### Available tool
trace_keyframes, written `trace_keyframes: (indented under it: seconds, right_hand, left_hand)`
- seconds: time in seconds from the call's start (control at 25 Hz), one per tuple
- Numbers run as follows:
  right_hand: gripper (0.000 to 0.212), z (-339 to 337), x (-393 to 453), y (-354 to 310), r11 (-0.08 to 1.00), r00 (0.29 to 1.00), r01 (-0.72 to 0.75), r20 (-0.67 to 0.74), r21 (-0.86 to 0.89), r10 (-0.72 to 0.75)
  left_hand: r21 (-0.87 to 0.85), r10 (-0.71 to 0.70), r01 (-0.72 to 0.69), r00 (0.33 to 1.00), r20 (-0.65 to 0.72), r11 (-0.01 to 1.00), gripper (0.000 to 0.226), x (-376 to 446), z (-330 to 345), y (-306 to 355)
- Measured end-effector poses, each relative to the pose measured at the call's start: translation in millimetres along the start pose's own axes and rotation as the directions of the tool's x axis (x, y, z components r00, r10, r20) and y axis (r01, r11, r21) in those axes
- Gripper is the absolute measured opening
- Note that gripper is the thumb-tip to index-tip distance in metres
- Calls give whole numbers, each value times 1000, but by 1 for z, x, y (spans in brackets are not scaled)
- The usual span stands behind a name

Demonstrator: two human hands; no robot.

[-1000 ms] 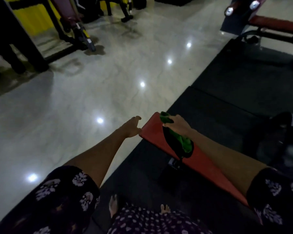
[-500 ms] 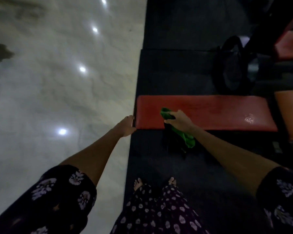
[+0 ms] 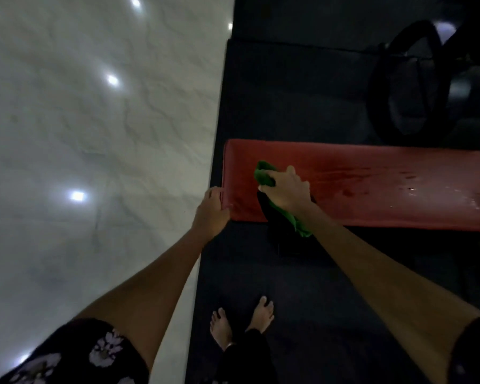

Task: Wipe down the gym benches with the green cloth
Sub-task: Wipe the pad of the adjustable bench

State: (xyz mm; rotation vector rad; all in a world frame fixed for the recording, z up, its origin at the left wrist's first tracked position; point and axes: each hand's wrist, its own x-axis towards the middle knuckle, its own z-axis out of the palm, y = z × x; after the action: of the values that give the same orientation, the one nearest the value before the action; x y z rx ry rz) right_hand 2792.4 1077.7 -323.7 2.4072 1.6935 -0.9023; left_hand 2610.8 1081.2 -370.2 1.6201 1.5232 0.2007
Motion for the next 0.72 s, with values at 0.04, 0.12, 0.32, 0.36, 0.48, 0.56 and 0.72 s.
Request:
trace_keyframes:
  seconds: [0.04, 0.12, 0.32, 0.36, 0.48, 0.56, 0.72]
  right_hand:
    - [53, 18, 19, -3, 999, 999, -37, -39, -27, 36]
    - [63, 62, 40, -7, 989, 993, -92, -91, -112, 82]
    - [63, 119, 59, 12, 961, 924, 47, -353, -274, -146]
    - [59, 112, 70, 23, 956, 906, 59, -386, -289, -172]
    - [58, 82, 115, 46, 978, 897, -165, -431, -129, 94]
    - [61, 83, 124, 34, 968, 902, -182, -420, -171, 95]
    - [55, 99, 121, 21, 838, 862, 307, -241, -450, -445]
  left_hand:
    - [-78, -44, 37, 996, -81, 996, 44, 20, 13, -8]
    - [-178, -71, 36, 977, -200, 983, 44, 57, 38, -19]
    - [-69, 51, -84, 919, -390, 994, 60, 112, 85, -40]
    - [-13, 88, -102, 908, -410, 995, 61, 118, 92, -44]
    - [23, 128, -131, 894, -428, 991, 63, 128, 102, -51]
    - [-15, 109, -127, 904, -414, 992, 63, 125, 104, -53]
    - [-51, 120, -151, 916, -383, 987, 62, 123, 99, -62]
